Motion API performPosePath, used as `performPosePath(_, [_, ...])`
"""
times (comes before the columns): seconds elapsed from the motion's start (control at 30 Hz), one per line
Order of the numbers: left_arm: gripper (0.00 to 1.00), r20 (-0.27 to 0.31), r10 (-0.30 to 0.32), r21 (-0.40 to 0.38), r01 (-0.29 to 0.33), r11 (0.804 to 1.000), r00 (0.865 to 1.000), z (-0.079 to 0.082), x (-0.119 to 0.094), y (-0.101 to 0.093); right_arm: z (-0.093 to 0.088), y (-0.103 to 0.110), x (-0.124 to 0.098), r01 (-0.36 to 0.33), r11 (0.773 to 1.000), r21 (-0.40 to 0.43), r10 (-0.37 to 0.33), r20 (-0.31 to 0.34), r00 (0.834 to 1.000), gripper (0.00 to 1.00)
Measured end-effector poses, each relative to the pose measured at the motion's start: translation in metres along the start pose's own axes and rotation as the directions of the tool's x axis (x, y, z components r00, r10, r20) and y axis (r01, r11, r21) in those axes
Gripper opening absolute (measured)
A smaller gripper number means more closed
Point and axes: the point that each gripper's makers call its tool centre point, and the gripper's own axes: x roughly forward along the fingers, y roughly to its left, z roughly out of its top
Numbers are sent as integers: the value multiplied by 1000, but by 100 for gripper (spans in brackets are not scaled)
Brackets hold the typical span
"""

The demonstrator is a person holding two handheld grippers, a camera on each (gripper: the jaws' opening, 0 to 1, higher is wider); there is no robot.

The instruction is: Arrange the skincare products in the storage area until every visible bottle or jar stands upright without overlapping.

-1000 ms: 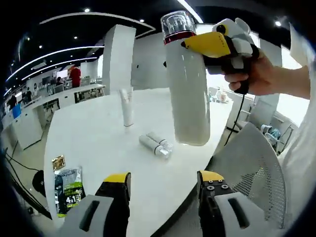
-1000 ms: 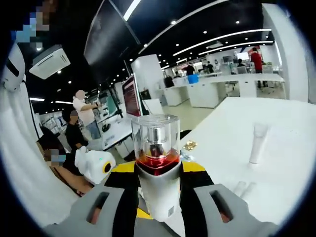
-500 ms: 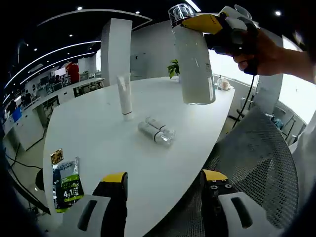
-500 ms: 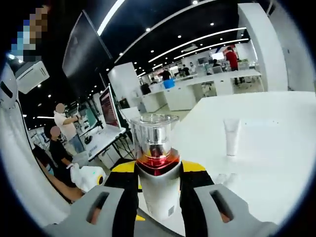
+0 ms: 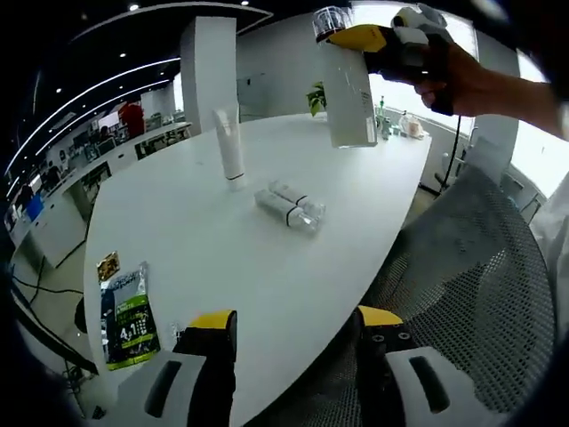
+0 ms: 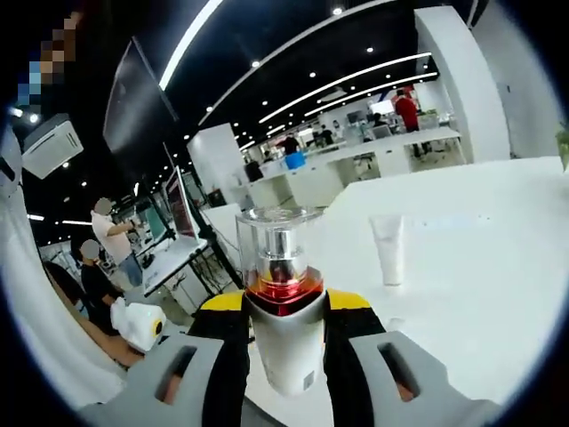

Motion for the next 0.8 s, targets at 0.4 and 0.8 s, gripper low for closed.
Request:
performPosePath(0.4, [54,-94,26,-39,-30,999,995,-21,5,7,-12,-79,23,22,997,-71,-21,12,1000,29])
performPosePath(0.8, [54,-189,15,-48,-24,999,982,-41,7,5,-28,-141,62,64,982,-180,-70,-31,997,29])
